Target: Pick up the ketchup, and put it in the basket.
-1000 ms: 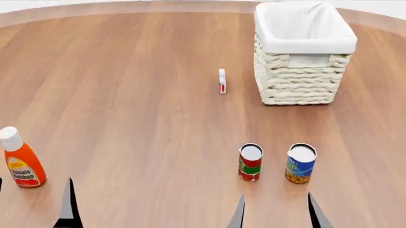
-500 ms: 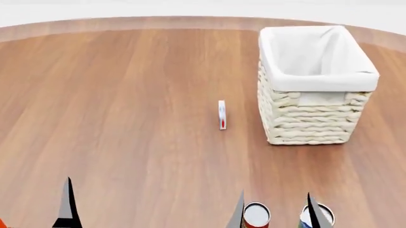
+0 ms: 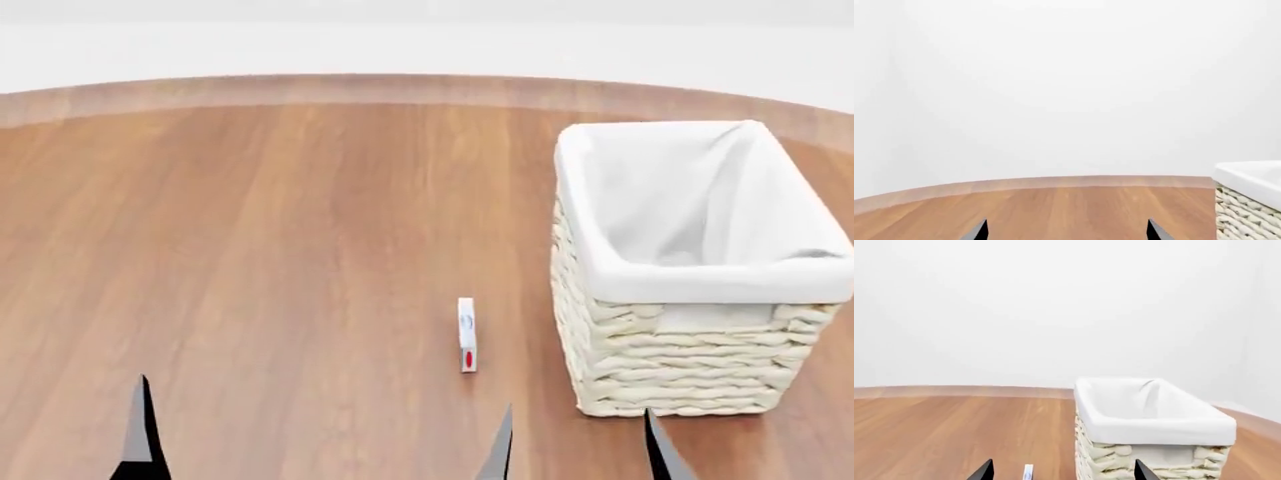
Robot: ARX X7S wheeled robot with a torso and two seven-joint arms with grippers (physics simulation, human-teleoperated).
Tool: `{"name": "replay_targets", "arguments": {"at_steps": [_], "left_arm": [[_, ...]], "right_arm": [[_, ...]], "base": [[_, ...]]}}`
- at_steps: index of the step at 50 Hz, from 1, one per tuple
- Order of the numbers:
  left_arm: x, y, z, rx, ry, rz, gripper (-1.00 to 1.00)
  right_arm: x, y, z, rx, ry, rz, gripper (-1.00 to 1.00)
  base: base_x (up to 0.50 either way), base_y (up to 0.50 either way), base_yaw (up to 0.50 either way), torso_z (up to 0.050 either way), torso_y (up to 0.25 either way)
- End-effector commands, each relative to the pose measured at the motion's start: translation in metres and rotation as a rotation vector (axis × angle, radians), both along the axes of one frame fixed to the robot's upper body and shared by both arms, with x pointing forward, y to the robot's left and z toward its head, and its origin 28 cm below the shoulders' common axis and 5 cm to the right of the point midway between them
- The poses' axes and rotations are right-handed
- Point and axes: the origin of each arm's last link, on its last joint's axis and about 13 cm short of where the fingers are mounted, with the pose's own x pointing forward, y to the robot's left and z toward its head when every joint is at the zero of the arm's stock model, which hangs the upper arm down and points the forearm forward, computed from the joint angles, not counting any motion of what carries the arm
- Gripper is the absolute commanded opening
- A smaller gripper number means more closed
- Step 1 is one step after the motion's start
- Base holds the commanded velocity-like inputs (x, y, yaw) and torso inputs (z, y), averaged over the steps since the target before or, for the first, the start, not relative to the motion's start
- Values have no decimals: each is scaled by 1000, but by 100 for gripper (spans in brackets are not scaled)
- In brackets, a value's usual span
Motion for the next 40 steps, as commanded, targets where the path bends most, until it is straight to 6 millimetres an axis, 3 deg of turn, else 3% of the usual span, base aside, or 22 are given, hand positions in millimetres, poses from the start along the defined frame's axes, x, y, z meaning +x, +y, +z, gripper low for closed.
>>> {"name": "replay_targets", "arguments": {"at_steps": [1,6,23,40], "left_arm": [[1,1,0,11,-12,11,100],[1,1,-1,12,-9,11,100],[1,2,-2,18,-10,16,100],[1,3,-3,15,-10,19,100]], "right_arm": [[1,-2,0,-5,-5,-16,100],[2,-2,-1,-10,-5,-12,100],[1,0,-4,-27,6,20,100],[1,0,-4,-16,6,17,100]], "base": [[500,0,0,0,0],[431,0,0,0,0],[0,0,9,0,1],[0,0,499,0,0]]}}
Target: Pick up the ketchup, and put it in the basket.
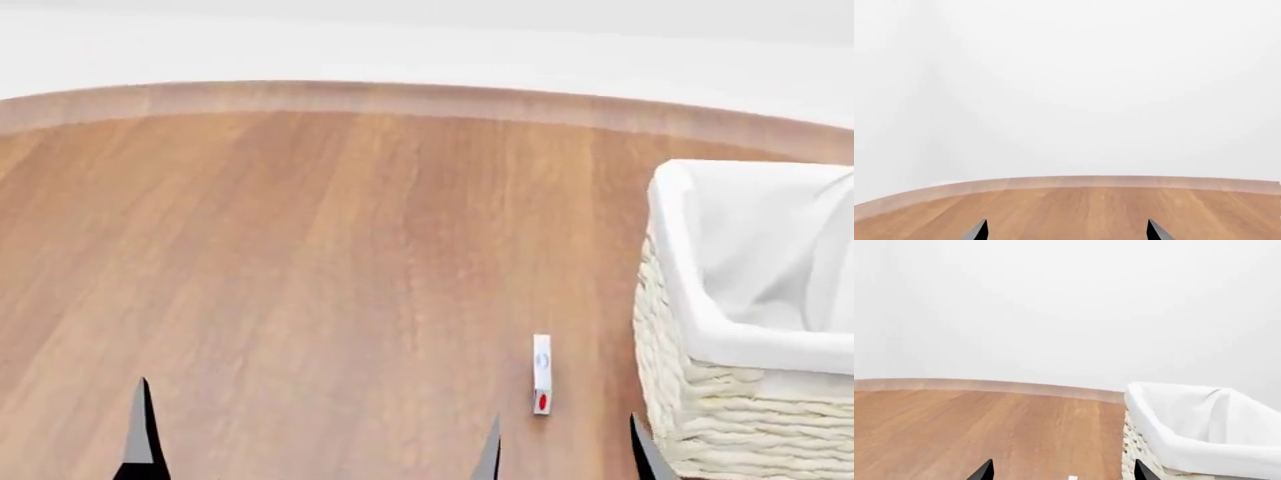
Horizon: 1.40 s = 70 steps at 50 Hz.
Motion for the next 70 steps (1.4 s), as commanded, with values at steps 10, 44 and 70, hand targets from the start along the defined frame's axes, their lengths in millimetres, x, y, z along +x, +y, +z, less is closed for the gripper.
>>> {"name": "replay_targets", "arguments": {"at_steps": [10,44,70], "left_arm": [[0,2,0,6,-11,7,100],[-70,47,-29,45,77,53,100],[-142,60,-80,75,320,80,100]], "right_arm": [[0,-1,1,4,-23,-8,100],[2,2,-6,-10,4,11,100],[5,5,-14,-16,27,17,100]], "base": [[0,0,264,0,0],[0,0,0,0,0],[0,0,0,0,0]]}}
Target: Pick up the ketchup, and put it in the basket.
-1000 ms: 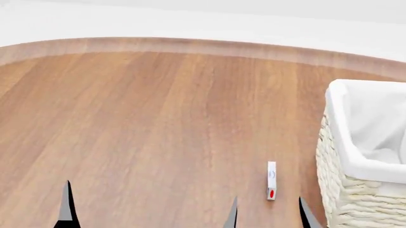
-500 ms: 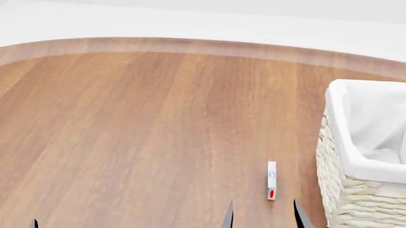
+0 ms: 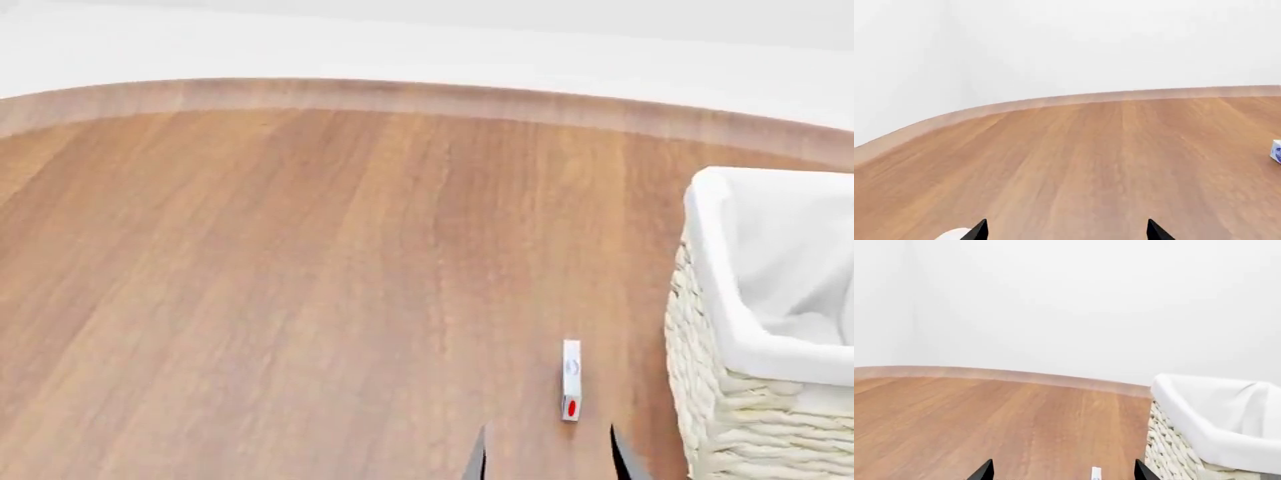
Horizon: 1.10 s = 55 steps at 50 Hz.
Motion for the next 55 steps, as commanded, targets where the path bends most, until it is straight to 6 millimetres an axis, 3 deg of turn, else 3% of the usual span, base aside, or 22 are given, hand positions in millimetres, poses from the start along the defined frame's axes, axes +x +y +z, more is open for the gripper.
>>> {"name": "replay_targets", "arguments": {"at_steps": [1,29,45,55], "left_arm": [[-28,10,-19,28,71,38,100],[-46,28,-86,-10,189,96,100],[-37,37,-94,-30,173,146,100],[-21,37,-94,-47,134,144,100]], "right_arm": [[3,0,-3,-8,-5,-1,100],[2,-2,-1,-7,-10,-11,100],[2,-1,-3,-7,-4,-4,100],[3,-1,-5,-9,0,-2,100]], "base": [[0,0,0,0,0],[0,0,0,0,0],[0,0,0,0,0],[0,0,0,0,0]]}}
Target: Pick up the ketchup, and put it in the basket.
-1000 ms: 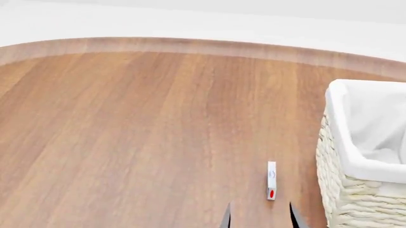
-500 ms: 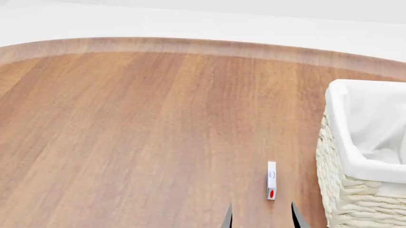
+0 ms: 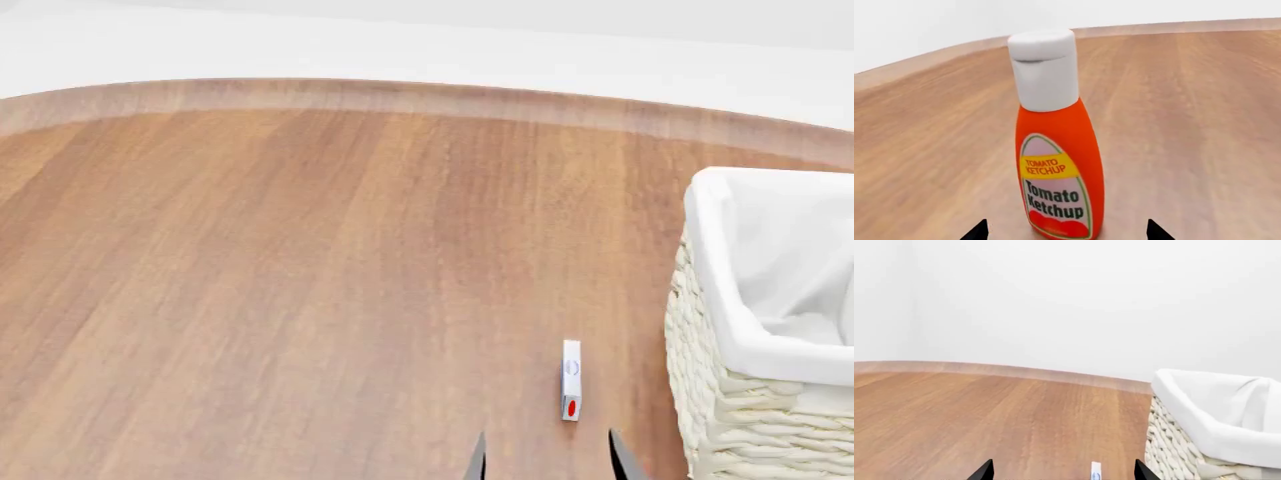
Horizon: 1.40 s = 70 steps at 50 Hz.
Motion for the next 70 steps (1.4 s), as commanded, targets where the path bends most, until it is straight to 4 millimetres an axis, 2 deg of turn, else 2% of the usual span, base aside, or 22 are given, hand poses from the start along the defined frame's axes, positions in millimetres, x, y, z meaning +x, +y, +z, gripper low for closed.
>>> {"name": "replay_targets", "arguments": {"at_steps": [1,36,70], "left_arm": [[10,-1,-3,-9,-34,-7,100],[42,0,-12,-22,-70,16,100],[54,2,-24,-12,-66,27,100]], "right_arm": [[2,-1,0,-3,-13,0,100],[2,1,-2,-8,-6,11,100],[1,1,-3,-8,-4,13,100]], "base": [[0,0,0,0,0],[0,0,0,0,0],[0,0,0,0,0]]}}
